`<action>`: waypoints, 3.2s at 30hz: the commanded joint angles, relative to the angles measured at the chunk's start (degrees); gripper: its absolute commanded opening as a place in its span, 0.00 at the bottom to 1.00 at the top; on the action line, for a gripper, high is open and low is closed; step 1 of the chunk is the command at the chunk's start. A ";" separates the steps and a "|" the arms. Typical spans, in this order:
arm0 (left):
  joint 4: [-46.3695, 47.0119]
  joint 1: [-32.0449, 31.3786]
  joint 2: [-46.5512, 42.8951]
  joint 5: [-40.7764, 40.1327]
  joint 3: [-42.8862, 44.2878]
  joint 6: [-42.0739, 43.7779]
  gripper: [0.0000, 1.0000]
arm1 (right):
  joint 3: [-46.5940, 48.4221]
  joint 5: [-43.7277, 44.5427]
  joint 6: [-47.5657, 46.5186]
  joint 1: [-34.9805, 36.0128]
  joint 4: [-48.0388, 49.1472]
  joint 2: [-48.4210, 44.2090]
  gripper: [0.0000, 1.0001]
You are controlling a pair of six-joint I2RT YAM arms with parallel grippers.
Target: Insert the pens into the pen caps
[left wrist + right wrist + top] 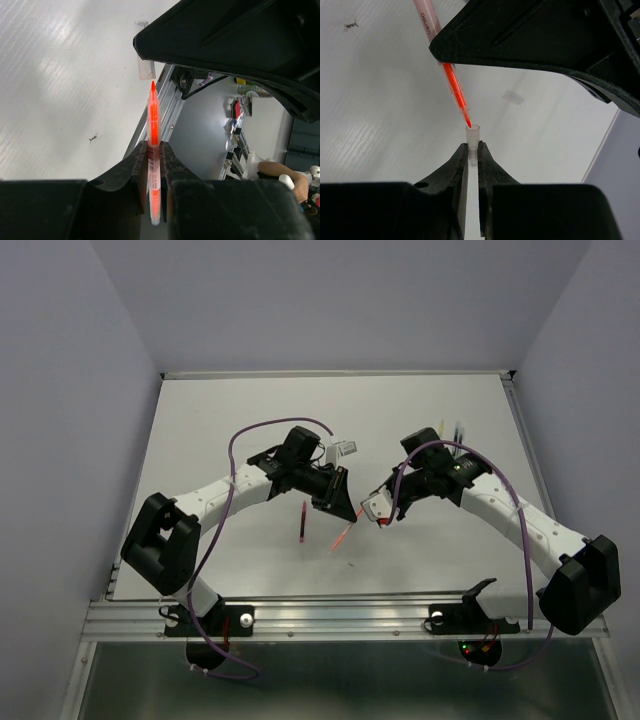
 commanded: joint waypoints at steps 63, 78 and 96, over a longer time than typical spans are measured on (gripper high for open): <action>-5.28 -0.83 -2.15 -5.40 4.49 -0.83 0.00 | -2.04 5.43 3.40 1.94 8.12 -5.11 0.01; -6.07 -0.83 -0.74 -4.61 5.63 0.32 0.00 | -2.48 2.61 1.65 1.94 7.16 -5.29 0.02; -5.81 -0.83 -1.63 -5.31 5.19 0.58 0.00 | -1.07 3.76 1.38 1.94 5.84 -2.47 0.02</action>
